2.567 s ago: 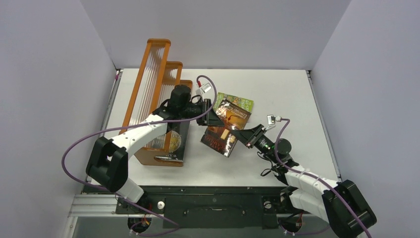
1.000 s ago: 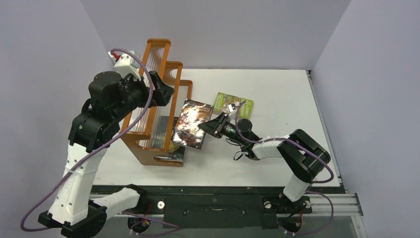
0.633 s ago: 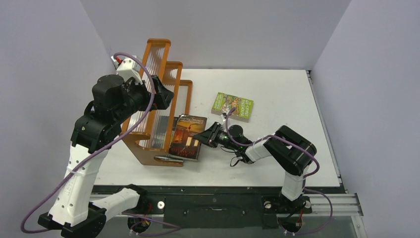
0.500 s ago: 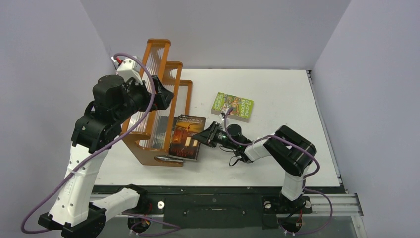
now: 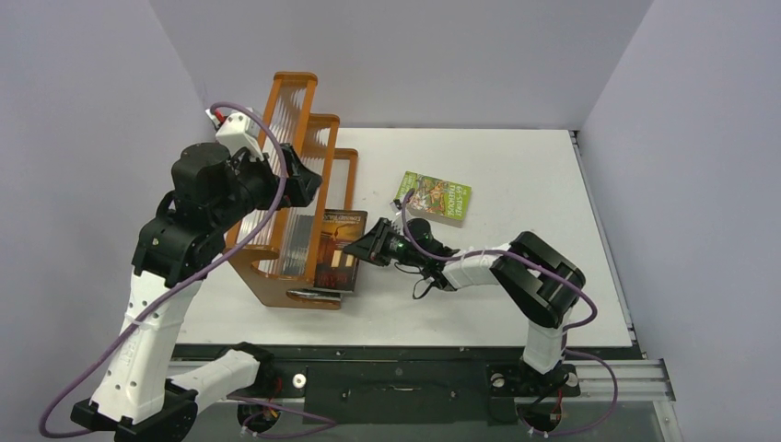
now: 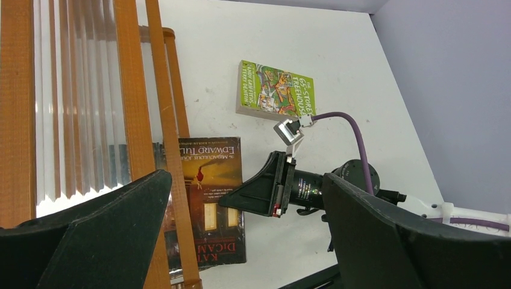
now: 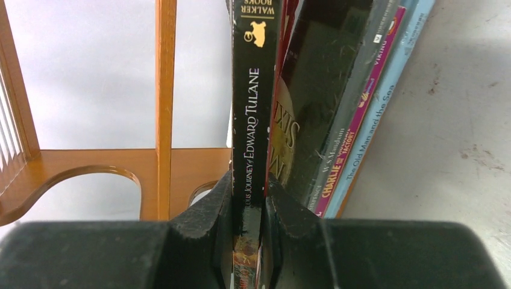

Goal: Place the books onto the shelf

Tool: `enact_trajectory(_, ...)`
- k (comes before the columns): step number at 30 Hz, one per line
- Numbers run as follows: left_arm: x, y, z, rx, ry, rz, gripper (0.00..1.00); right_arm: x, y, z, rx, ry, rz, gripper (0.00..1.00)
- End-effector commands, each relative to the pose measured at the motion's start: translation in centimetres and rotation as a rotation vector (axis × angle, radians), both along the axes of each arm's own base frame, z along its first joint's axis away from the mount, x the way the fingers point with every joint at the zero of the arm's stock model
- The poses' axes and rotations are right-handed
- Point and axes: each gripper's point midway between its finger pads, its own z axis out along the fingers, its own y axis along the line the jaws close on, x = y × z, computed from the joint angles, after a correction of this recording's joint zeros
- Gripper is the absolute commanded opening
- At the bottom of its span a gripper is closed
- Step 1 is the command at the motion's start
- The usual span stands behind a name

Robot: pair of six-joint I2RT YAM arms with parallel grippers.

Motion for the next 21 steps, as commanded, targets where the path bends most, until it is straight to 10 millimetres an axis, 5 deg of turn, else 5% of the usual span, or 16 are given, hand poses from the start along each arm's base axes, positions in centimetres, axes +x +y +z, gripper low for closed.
enact_trajectory(1, -0.3, 0.3, 0.8, -0.014, -0.036, 0.000, 0.96, 0.6, 1.4, 0.5, -0.008, -0.033, -0.001, 0.00)
enact_trajectory(10, -0.2, 0.3, 0.6, -0.021, -0.034, -0.002, 0.96, 0.2, 2.8, -0.1, -0.052, -0.015, 0.023, 0.00)
enact_trajectory(17, -0.2, 0.2, 0.5, -0.020, -0.030, -0.006, 0.96, 0.4, 0.8, -0.6, -0.286, -0.080, 0.011, 0.41)
enact_trajectory(21, 0.0, 0.1, 0.3, -0.024, -0.026, -0.011, 0.96, 0.4, -0.3, -0.3, -0.352, -0.105, -0.008, 0.55)
